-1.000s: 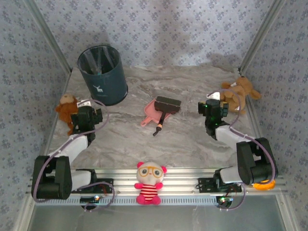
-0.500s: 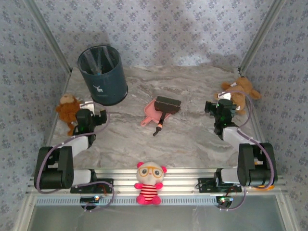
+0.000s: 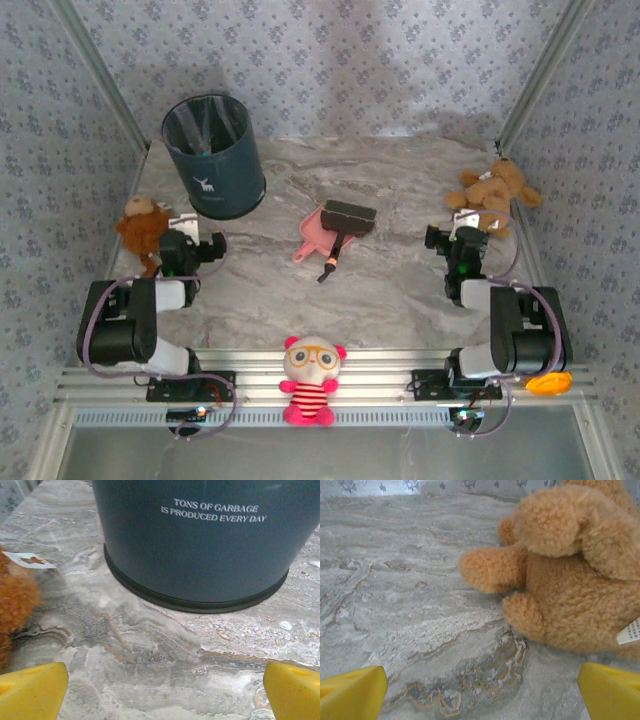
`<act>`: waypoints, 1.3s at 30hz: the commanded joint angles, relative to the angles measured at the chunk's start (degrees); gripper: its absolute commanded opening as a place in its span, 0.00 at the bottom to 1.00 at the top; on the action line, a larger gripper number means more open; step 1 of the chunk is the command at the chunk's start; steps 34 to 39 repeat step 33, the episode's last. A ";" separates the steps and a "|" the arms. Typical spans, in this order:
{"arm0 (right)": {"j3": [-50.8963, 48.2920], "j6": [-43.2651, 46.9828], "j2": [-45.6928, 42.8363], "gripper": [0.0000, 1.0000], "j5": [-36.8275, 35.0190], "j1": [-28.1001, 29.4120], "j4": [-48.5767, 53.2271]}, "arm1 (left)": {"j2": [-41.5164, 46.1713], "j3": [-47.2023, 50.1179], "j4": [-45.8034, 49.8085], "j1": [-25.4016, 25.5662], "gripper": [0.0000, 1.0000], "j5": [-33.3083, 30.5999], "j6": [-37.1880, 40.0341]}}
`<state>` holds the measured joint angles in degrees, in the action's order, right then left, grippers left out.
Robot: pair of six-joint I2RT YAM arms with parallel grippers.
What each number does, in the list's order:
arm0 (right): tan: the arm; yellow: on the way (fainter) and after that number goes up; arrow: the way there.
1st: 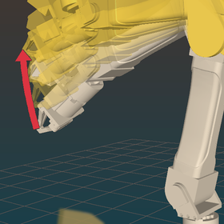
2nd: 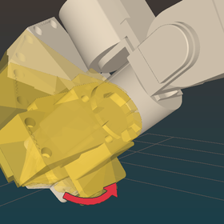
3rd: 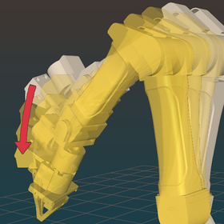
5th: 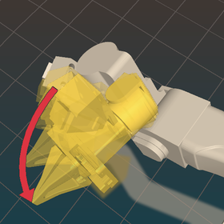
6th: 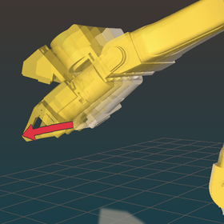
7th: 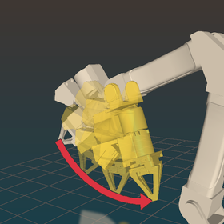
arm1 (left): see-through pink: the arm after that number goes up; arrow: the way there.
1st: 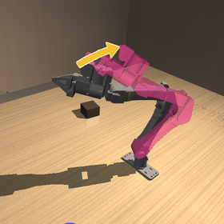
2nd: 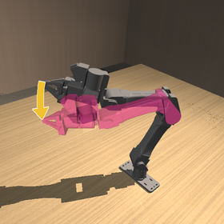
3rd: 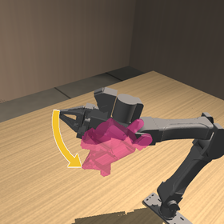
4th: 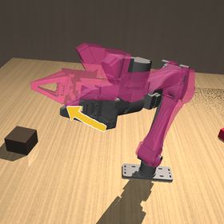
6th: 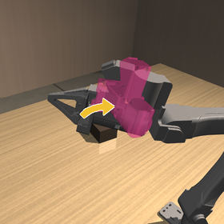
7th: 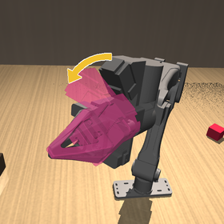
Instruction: Sweep away the paper scraps from the table
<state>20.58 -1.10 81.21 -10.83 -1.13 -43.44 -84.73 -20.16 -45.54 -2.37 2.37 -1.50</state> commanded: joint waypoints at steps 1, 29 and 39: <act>-1.99 -1.05 2.65 1.00 1.73 -0.98 -7.97 | -2.10 -0.96 -4.64 -0.20 0.99 3.36 1.49; 0.07 0.77 6.51 1.00 0.24 0.60 -7.80 | -3.18 -3.66 -0.86 0.17 1.00 -1.18 -0.12; 0.05 0.82 6.51 1.00 0.26 0.65 -7.74 | -3.17 -3.49 -1.11 0.12 1.00 -1.11 -0.08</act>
